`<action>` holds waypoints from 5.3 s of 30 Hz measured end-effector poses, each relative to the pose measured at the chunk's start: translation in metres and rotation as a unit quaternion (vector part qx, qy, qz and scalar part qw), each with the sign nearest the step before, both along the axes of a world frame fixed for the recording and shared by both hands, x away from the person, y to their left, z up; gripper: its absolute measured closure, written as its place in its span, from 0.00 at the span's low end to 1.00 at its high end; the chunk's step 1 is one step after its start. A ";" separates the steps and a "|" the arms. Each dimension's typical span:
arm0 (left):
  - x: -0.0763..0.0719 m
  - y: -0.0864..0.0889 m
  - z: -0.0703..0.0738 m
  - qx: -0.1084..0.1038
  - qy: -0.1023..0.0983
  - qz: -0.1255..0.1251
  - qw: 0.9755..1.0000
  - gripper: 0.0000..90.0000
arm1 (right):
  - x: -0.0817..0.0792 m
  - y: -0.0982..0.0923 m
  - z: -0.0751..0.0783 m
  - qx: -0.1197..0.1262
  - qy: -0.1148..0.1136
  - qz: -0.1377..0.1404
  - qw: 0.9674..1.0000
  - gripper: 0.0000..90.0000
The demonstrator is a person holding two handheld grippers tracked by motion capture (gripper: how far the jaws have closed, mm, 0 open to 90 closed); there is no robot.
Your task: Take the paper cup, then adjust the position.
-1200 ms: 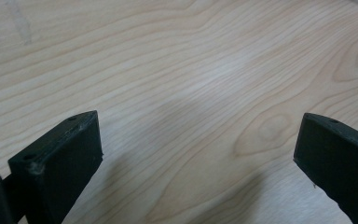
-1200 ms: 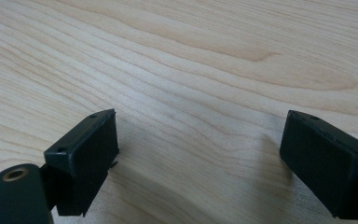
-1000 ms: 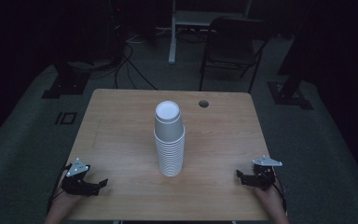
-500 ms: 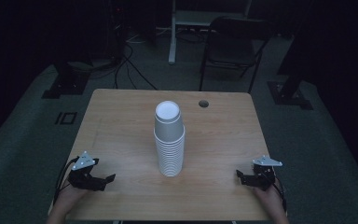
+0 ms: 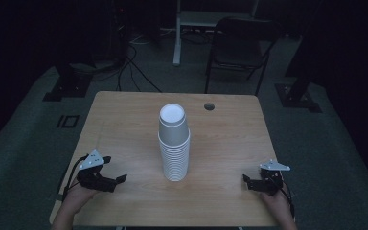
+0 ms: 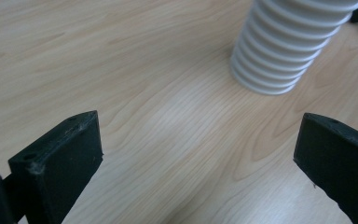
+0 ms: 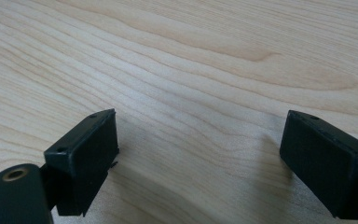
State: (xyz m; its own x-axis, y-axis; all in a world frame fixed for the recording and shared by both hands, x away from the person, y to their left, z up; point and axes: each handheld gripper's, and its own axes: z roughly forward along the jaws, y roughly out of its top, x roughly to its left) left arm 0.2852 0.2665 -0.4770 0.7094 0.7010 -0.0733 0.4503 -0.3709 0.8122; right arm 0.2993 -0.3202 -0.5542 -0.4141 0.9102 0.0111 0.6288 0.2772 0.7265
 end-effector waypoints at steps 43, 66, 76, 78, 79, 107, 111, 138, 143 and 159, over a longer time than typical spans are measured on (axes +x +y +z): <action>0.025 -0.089 0.078 -0.066 -0.067 -0.133 0.987 0.02 | 0.000 0.000 0.000 0.000 0.001 -0.001 1.000 0.12; 0.039 -0.121 0.097 -0.095 -0.086 -0.165 0.978 0.02 | 0.000 0.000 0.000 0.000 0.001 0.000 1.000 0.12; 0.045 -0.131 0.097 -0.116 -0.089 -0.168 0.975 0.01 | 0.000 0.000 0.000 0.000 0.001 0.000 1.000 0.12; 0.047 -0.132 0.097 -0.116 -0.089 -0.169 0.975 0.01 | 0.000 0.000 0.000 0.000 0.001 0.000 1.000 0.12; 0.048 -0.133 0.097 -0.113 -0.091 -0.168 0.975 0.01 | 0.000 0.000 0.000 0.000 0.001 0.000 1.000 0.12; 0.053 -0.143 0.091 -0.137 -0.124 -0.179 0.966 0.05 | 0.000 0.000 0.000 0.000 0.001 -0.001 1.000 0.12; 0.054 -0.144 0.091 -0.137 -0.123 -0.178 0.967 0.05 | 0.000 0.000 0.000 0.000 0.001 -0.001 1.000 0.12; 0.054 -0.145 0.093 -0.132 -0.115 -0.176 0.969 0.05 | 0.003 -0.004 0.022 0.038 0.030 0.027 0.998 0.11; 0.054 -0.145 0.093 -0.131 -0.113 -0.176 0.969 0.05 | 0.004 0.001 0.037 0.062 0.018 0.047 0.997 0.11; 0.054 -0.145 0.093 -0.131 -0.112 -0.174 0.970 0.05 | 0.002 0.021 0.086 0.107 -0.028 0.112 0.988 0.13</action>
State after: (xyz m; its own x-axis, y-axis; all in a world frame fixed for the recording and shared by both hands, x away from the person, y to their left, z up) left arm 0.3388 0.1215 -0.3840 0.9183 0.3945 -0.0328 0.1362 -0.2373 0.9618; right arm 0.3017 -0.2991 -0.4683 -0.6097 0.7753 0.1646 0.5265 0.2410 0.8153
